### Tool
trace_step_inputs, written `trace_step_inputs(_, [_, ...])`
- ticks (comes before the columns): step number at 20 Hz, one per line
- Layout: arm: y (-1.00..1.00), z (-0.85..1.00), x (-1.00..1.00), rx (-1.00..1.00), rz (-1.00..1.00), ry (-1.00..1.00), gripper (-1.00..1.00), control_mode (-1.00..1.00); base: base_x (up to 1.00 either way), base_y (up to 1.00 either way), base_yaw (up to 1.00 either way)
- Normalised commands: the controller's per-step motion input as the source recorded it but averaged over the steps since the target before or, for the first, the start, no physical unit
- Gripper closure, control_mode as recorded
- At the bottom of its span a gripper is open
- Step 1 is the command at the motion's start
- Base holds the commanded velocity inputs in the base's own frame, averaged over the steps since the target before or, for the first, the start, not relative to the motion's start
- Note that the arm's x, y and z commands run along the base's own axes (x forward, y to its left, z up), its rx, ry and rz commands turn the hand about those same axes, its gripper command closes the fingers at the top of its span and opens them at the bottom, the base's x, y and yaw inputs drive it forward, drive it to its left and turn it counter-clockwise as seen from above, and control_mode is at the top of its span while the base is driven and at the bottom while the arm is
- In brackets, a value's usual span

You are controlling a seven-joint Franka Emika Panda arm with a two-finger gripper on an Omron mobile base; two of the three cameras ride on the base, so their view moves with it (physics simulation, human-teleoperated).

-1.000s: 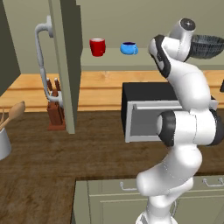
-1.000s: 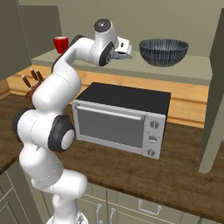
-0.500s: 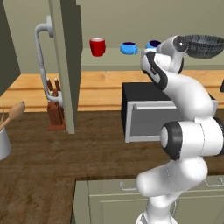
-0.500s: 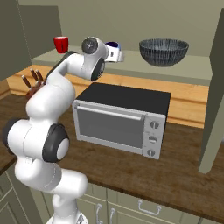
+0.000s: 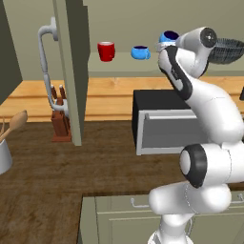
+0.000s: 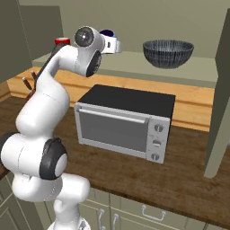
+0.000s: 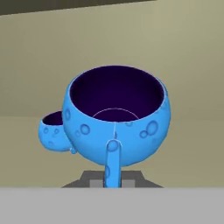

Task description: Gather all objects into one cabinet and sort the glasses and bowls to opposite sides.

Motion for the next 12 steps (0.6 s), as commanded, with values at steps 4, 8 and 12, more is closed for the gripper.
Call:
trace_step_inputs(4, [0.06,0.33,-1.00,0.00,0.14,0.08,1.00,-1.00,0.00,0.00,0.00])
trace_step_inputs(8, [0.23,0.06,-0.93,-0.01,0.15,0.03,1.00,-1.00,0.00,0.00,0.00])
trace_step_inputs(12, [0.37,0.00,-0.59,-0.01,0.14,0.00,1.00,-1.00,0.00,0.00,0.00])
